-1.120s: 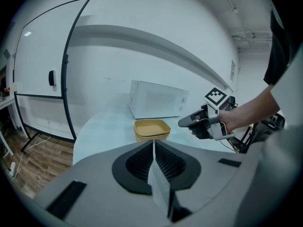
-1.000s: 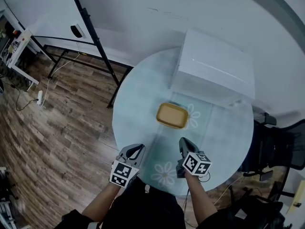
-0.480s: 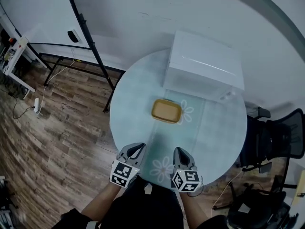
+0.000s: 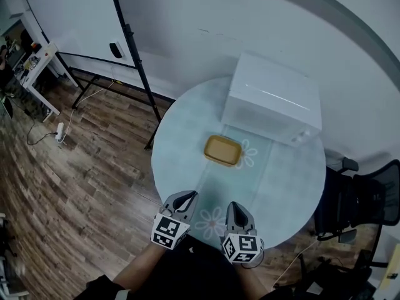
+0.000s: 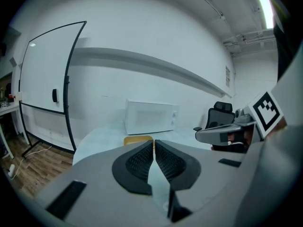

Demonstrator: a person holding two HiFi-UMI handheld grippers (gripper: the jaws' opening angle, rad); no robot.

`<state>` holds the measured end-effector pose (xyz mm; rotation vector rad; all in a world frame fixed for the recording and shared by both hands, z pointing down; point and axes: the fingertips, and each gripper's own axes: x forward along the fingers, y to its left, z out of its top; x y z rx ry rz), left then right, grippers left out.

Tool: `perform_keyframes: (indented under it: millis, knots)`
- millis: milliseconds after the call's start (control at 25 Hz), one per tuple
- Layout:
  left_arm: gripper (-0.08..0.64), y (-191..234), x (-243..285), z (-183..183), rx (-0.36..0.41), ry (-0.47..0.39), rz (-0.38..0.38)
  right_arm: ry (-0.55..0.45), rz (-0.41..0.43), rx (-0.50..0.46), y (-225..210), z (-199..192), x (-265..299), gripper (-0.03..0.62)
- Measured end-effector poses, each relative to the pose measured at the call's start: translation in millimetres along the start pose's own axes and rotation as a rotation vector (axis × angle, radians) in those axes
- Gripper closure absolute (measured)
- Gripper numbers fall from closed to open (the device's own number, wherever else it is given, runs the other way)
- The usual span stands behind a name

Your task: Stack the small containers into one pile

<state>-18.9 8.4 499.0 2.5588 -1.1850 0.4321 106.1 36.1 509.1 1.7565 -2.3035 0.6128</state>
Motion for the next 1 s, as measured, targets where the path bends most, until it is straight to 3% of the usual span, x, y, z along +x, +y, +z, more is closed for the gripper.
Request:
perform_keyframes:
  millis: [480, 1000]
  knots:
    - [0.537, -13.6, -7.1, -3.6, -0.009, -0.004, 0.041, 0.020, 0.053, 0.006, -1.9, -4.5, -4.8, 0.568]
    - [0.537, -16.7, -2.4, -11.0, -0.005, 0.023, 0.005, 0.047, 0.054, 0.021, 2.9, -9.5, -1.4, 0.568]
